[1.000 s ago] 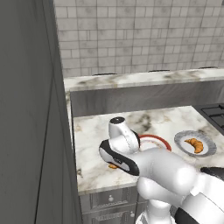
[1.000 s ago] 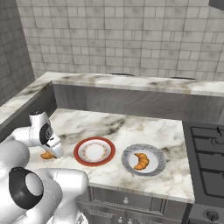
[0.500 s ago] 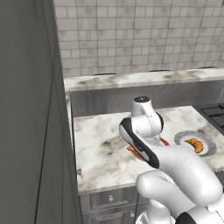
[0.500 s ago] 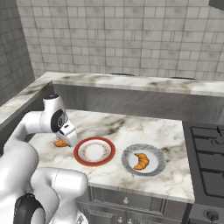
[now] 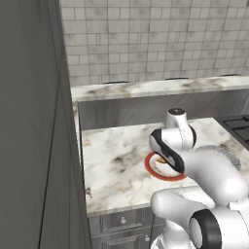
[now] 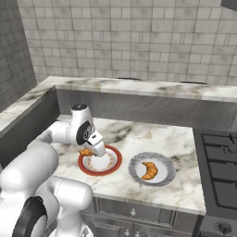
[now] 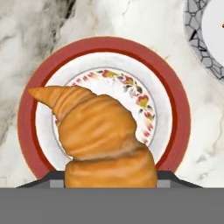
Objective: Place the pastries on the plates.
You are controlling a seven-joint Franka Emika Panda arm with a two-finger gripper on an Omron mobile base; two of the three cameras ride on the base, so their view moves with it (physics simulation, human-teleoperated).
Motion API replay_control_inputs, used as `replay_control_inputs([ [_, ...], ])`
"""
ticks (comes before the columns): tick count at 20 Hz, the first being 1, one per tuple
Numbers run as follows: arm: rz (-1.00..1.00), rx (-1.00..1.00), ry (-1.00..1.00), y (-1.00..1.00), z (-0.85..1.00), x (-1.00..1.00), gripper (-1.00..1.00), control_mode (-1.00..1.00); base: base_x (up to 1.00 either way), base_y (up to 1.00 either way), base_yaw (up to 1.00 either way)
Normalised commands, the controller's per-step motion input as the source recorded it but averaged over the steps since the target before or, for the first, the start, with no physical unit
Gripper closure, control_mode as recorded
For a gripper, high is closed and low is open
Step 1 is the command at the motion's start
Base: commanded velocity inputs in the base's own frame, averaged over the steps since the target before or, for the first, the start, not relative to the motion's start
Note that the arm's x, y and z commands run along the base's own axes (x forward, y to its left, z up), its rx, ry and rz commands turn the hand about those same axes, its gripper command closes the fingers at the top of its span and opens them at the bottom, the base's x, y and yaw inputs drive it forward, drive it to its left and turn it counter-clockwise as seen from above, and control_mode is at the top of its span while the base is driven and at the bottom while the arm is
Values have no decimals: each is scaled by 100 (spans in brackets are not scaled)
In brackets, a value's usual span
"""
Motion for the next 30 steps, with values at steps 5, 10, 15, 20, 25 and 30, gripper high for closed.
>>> replay_control_inputs([
  [5, 0, 3, -1, 0, -31, 10, 100, -100, 0, 0, 0],
  [10, 1, 0, 0, -2, -27, 0, 100, -100, 0, 0, 0],
  [15, 0, 0, 1, -11, -31, 0, 100, -100, 0, 0, 0],
  [20, 0, 0, 0, -10, -44, 0, 100, -100, 0, 0, 0],
  [25, 0, 0, 0, -1, -26, 0, 100, -100, 0, 0, 0],
  [30, 0, 0, -1, 0, -5, 0, -100, -100, 0, 0, 0],
])
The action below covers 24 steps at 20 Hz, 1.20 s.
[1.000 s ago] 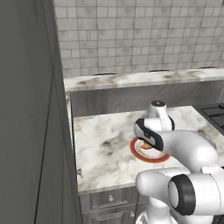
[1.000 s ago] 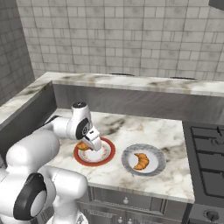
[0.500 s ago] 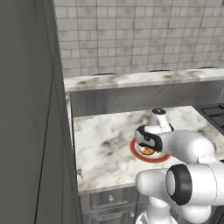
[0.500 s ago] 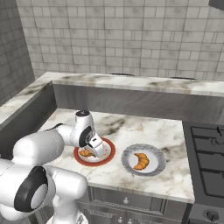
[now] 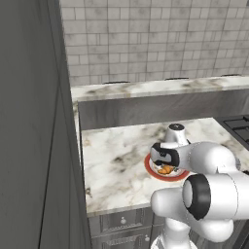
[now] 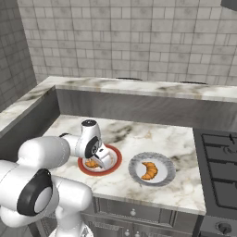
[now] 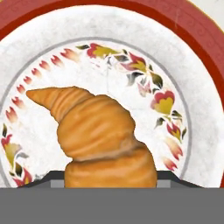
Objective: Place the pastries on the plates.
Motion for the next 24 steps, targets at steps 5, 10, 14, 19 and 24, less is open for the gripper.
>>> replay_control_inputs([
  [5, 0, 0, -1, 0, 0, 0, -100, -100, 0, 0, 0],
  [10, 0, 0, 0, 0, 0, 0, -100, -100, 0, 0, 0],
  [14, 1, 1, 0, 0, 44, -8, -100, -100, 0, 0, 0],
  [19, 0, 2, 0, 4, 86, -22, -100, -100, 0, 0, 0],
  [24, 1, 0, 0, 20, 65, -52, -100, -100, 0, 0, 0],
])
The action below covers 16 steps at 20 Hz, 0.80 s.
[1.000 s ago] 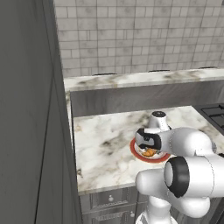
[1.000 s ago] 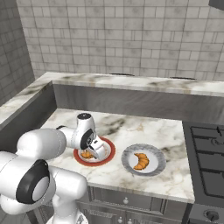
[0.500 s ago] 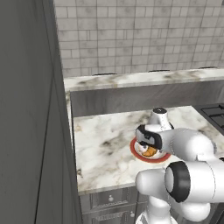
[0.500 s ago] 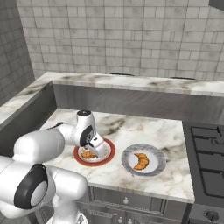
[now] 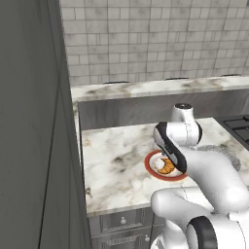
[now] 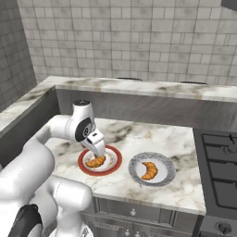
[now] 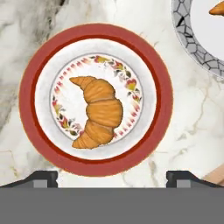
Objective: Place the pastries on the plates.
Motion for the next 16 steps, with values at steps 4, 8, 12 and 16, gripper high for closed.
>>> replay_control_inputs([
  [4, 10, 0, -16, 1, 67, -90, -100, -100, 0, 0, 0],
  [8, 23, 0, -16, 2, 94, -95, -100, -100, 0, 0, 0],
  [12, 23, 0, -19, 4, 65, -98, -100, -100, 0, 0, 0],
  [16, 23, -2, -16, 21, 63, -90, -100, -100, 0, 0, 0],
])
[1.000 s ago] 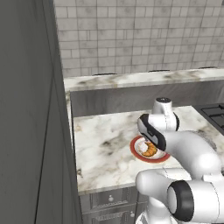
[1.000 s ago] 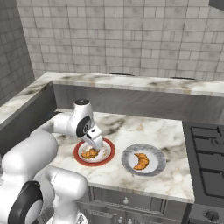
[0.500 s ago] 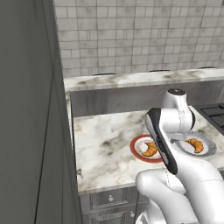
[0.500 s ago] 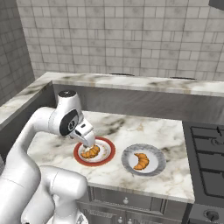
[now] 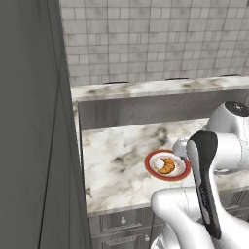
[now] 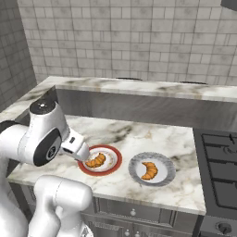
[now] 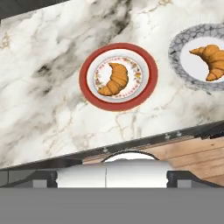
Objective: Place the pastries on the plates.
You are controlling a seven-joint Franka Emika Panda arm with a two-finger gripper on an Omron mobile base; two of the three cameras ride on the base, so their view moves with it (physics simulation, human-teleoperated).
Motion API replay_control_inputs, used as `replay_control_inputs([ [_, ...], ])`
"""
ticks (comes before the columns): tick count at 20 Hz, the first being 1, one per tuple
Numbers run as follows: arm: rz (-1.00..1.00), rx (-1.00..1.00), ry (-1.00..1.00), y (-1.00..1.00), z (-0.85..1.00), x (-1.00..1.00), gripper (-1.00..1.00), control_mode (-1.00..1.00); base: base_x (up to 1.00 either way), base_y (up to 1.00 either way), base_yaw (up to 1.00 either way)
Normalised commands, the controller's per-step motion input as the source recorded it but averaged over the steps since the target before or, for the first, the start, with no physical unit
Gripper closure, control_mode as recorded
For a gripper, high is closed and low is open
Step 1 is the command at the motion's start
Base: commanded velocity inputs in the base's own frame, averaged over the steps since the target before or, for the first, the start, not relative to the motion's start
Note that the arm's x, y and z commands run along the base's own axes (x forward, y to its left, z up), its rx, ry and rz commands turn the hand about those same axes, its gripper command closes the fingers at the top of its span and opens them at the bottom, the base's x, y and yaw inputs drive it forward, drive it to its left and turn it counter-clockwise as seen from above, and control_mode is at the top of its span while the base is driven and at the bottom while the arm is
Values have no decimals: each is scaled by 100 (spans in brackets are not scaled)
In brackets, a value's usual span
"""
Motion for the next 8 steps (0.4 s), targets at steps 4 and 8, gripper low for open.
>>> replay_control_inputs([
  [4, 4, -14, -2, 71, 44, -28, -100, -100, 0, 0, 0],
  [8, 1, -12, 0, 52, 6, -1, -100, -100, 0, 0, 0],
])
